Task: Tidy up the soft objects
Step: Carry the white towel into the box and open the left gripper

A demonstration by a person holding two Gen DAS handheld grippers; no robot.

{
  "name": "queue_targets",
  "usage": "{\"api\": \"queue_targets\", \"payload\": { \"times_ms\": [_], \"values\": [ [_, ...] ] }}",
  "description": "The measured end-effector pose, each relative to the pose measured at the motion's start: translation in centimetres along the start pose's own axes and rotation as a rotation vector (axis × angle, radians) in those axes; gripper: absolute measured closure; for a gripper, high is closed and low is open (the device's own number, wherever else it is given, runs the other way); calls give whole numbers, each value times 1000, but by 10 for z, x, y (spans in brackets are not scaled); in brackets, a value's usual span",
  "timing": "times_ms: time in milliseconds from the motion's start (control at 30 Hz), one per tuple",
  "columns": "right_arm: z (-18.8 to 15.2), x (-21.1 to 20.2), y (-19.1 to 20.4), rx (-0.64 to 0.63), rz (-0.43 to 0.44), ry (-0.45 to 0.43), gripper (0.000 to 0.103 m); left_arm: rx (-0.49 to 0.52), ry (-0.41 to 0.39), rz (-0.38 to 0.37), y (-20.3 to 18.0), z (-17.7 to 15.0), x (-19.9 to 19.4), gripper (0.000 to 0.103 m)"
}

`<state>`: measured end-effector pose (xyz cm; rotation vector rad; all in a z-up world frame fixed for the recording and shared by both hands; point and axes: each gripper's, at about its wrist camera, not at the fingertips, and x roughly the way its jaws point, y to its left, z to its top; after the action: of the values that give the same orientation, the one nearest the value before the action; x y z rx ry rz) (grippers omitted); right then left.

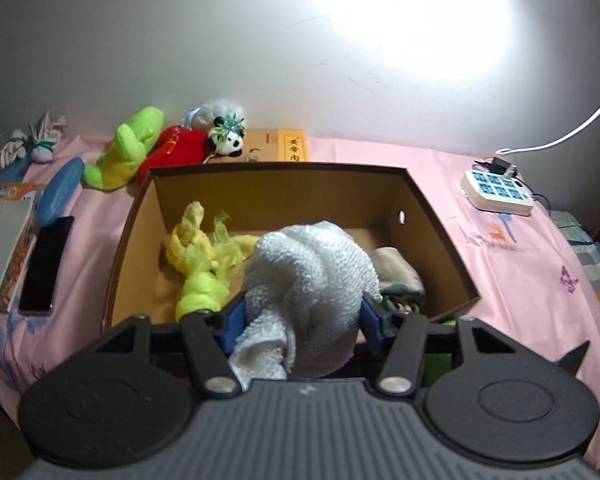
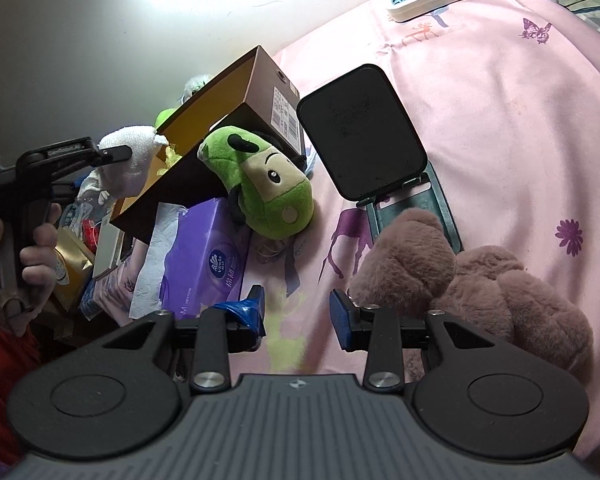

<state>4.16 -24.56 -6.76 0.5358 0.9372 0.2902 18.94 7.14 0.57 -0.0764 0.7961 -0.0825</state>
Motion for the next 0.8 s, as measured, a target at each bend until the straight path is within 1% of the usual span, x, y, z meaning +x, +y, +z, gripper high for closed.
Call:
{"api": "queue_targets", "payload": {
  "times_ms": [300, 433, 500, 533, 567, 667, 800],
  "values": [
    [-9, -3, 9, 49, -77, -54, 84, -5, 62, 40, 23, 26, 80, 46],
    [-12, -1, 12, 70, -105, -65, 84, -3, 105, 53, 29, 33, 108, 43],
    [-12, 2, 14, 73, -114, -65, 84, 3, 118, 59, 30, 34, 117, 42],
    [-12, 3, 15, 73, -117, -65, 84, 8, 119, 61, 30, 34, 119, 41],
    [-12, 4, 17, 74, -120, -64, 84, 12, 118, 61, 31, 34, 120, 36],
    [-10, 8, 20, 73, -120, -60, 84, 19, 111, 66, 33, 33, 120, 31],
    [-6, 15, 27, 53, -111, -46, 84, 17, 101, 75, 38, 33, 114, 30]
  ]
}}
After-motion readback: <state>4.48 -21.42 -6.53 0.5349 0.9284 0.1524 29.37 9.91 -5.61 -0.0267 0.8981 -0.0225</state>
